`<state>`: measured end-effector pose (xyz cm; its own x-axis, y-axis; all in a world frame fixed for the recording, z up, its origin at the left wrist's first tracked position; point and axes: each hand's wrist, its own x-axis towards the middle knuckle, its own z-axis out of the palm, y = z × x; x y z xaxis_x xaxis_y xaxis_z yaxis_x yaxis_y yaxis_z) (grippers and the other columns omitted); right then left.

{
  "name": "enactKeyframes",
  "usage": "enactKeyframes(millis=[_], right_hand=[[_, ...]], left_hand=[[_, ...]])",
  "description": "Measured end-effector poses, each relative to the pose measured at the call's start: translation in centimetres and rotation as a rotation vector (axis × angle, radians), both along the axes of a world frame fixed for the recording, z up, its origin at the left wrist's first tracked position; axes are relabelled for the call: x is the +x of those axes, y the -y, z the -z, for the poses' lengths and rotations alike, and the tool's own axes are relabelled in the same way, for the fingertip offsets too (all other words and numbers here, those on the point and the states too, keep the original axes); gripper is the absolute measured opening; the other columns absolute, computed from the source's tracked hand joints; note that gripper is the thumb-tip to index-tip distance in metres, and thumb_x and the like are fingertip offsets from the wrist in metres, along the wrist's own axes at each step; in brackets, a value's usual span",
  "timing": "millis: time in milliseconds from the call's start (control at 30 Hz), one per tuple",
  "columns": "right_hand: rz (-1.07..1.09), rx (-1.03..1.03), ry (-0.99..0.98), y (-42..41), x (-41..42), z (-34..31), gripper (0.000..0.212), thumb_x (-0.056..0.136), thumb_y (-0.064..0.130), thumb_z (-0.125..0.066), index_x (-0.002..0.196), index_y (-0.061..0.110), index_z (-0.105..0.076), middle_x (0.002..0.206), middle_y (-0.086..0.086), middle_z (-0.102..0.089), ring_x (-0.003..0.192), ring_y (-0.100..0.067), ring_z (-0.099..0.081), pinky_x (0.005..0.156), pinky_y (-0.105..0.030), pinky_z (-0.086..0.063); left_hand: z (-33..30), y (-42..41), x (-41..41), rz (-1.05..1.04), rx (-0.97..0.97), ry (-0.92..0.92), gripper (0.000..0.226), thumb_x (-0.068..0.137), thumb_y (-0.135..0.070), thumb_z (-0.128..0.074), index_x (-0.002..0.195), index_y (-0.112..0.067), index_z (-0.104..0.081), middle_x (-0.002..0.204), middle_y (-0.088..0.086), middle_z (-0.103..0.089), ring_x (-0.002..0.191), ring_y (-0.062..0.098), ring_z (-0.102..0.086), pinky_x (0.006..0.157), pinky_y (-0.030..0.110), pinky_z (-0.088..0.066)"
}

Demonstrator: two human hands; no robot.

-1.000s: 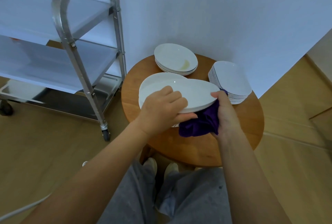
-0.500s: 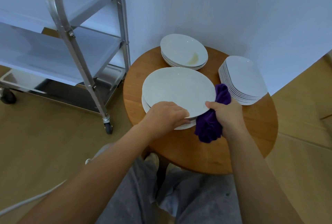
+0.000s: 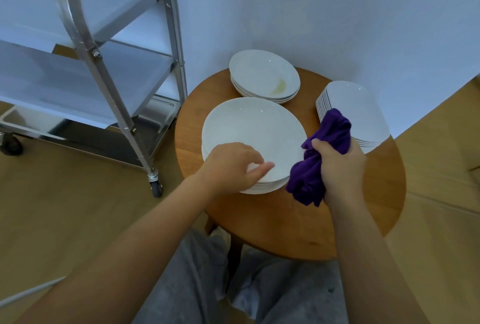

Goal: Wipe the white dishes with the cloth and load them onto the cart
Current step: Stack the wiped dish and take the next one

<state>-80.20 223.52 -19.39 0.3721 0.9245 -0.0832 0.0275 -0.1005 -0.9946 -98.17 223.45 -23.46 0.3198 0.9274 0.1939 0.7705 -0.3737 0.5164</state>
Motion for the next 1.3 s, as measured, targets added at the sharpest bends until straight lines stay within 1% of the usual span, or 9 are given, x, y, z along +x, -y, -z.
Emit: enactKeyframes(millis=[200, 367, 500, 600, 733, 833, 967, 1167, 1300], right_hand=[[-0.086, -0.05, 0.018, -3.0, -0.7, 0.2, 0.025, 0.082, 0.013, -0.067, 0.083, 0.034, -0.052, 0.081, 0.008, -0.063, 0.074, -0.011, -0.063, 0.056, -0.023, -0.047], [-0.17, -0.115, 0.026, -6.6, -0.5, 0.5, 0.02, 0.08, 0.017, -0.068, 0.084, 0.032, -0.056, 0.081, 0.002, -0.066, 0.07, -0.013, -0.064, 0.053, -0.024, -0.047], [-0.245, -0.162, 0.093, -9.8, -0.8, 1.3, 0.019, 0.082, 0.019, -0.067, 0.085, 0.032, -0.053, 0.08, 0.005, -0.062, 0.071, -0.011, -0.061, 0.052, -0.02, -0.042], [-0.313, -0.178, 0.14, -11.3, -1.1, 2.0, 0.021, 0.084, 0.021, -0.066, 0.095, 0.032, -0.051, 0.086, 0.007, -0.061, 0.077, -0.01, -0.059, 0.057, -0.021, -0.044], [-0.384, -0.163, 0.231, -12.0, -1.5, 2.4, 0.027, 0.086, 0.024, -0.065, 0.083, 0.04, -0.044, 0.083, 0.014, -0.057, 0.073, -0.005, -0.057, 0.052, -0.013, -0.039], [-0.404, -0.16, 0.23, -11.9, -1.4, 2.3, 0.027, 0.086, 0.023, -0.065, 0.082, 0.04, -0.044, 0.084, 0.013, -0.058, 0.074, -0.005, -0.058, 0.054, -0.014, -0.041], [-0.403, -0.17, 0.195, -11.7, -1.2, 2.2, 0.025, 0.085, 0.023, -0.065, 0.085, 0.039, -0.046, 0.086, 0.011, -0.06, 0.077, -0.007, -0.059, 0.058, -0.018, -0.044], [-0.302, -0.191, 0.013, -9.9, -0.8, 2.2, 0.021, 0.083, 0.022, -0.067, 0.097, 0.034, -0.056, 0.088, 0.006, -0.065, 0.081, -0.012, -0.063, 0.063, -0.024, -0.051], [-0.186, -0.231, -0.154, -8.5, -0.1, 1.8, 0.024, 0.083, 0.027, -0.067, 0.103, 0.032, -0.056, 0.092, 0.002, -0.067, 0.086, -0.018, -0.065, 0.069, -0.032, -0.053]], left_hand=[[-2.5, -5.2, -0.7, -0.251, 0.012, 0.029, 0.032, 0.096, -0.036, -0.046, 0.094, -0.016, -0.071, 0.09, -0.003, -0.07, 0.077, 0.011, -0.06, 0.073, 0.031, -0.051], [-2.3, -12.2, -2.0, -0.509, -0.067, 0.069, 0.029, 0.094, -0.036, -0.044, 0.079, -0.018, -0.061, 0.069, -0.004, -0.06, 0.057, 0.006, -0.05, 0.048, 0.024, -0.037], [-0.6, -18.6, -3.0, -0.622, -0.279, 0.105, 0.035, 0.093, -0.047, -0.043, 0.086, -0.018, -0.062, 0.086, 0.003, -0.067, 0.074, 0.018, -0.06, 0.068, 0.033, -0.049], [0.2, -21.6, -2.4, -0.661, -0.44, 0.312, 0.047, 0.09, -0.053, -0.048, 0.11, -0.013, -0.059, 0.103, 0.009, -0.066, 0.089, 0.025, -0.062, 0.079, 0.036, -0.052], [0.3, -23.2, -1.4, -0.73, -0.601, 0.441, 0.013, 0.091, -0.02, -0.054, 0.086, -0.009, -0.05, 0.072, 0.008, -0.061, 0.062, 0.019, -0.059, 0.073, 0.037, -0.056], [-0.3, -23.4, -1.0, -0.744, -0.697, 0.462, 0.022, 0.093, -0.004, -0.043, 0.071, -0.009, -0.043, 0.065, 0.012, -0.059, 0.056, 0.019, -0.056, 0.068, 0.034, -0.055], [-1.3, -23.3, -0.9, -0.739, -0.692, 0.46, 0.024, 0.093, 0.0, -0.036, 0.071, -0.005, -0.043, 0.058, 0.013, -0.058, 0.044, 0.017, -0.054, 0.035, 0.021, -0.045], [-2.4, -22.4, -1.1, -0.752, -0.563, 0.586, 0.021, 0.09, 0.004, -0.041, 0.071, -0.004, -0.039, 0.048, 0.015, -0.058, 0.052, 0.025, -0.057, 0.063, 0.041, -0.055], [-3.5, -20.3, -1.8, -0.738, -0.538, 0.648, 0.011, 0.09, 0.001, -0.045, 0.1, 0.0, -0.044, 0.055, 0.015, -0.06, 0.047, 0.022, -0.058, 0.051, 0.031, -0.055]])
